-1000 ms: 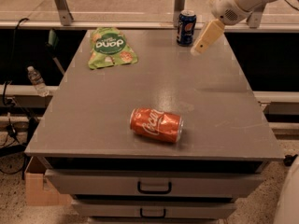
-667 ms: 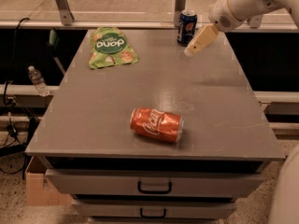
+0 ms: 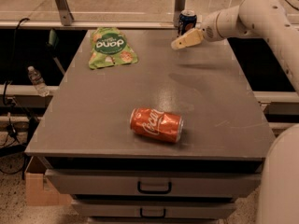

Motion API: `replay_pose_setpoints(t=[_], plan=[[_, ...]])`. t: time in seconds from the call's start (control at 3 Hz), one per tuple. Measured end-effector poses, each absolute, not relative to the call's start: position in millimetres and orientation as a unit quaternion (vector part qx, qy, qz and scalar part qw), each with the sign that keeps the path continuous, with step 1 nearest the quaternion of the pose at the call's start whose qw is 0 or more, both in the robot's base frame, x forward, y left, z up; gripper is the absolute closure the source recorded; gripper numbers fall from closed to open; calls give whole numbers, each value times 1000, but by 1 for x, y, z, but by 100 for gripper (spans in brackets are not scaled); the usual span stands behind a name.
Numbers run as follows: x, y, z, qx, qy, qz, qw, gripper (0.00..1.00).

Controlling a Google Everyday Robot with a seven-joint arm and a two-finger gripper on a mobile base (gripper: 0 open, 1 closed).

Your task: Move pepsi can near green rice chip bag

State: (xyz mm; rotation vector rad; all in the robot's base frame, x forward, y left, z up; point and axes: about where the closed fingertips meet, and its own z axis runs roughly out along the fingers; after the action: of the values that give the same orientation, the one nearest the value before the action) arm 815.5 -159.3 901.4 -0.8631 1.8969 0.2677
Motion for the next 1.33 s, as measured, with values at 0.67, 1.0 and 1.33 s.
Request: replay_pose_setpoints(t=[0.67, 1.0, 1.33], plan=[[894, -177, 888, -235, 773, 144, 571, 20], [903, -166, 884, -227, 774, 175, 565, 45], [891, -153, 897, -239, 767, 207, 558, 67]])
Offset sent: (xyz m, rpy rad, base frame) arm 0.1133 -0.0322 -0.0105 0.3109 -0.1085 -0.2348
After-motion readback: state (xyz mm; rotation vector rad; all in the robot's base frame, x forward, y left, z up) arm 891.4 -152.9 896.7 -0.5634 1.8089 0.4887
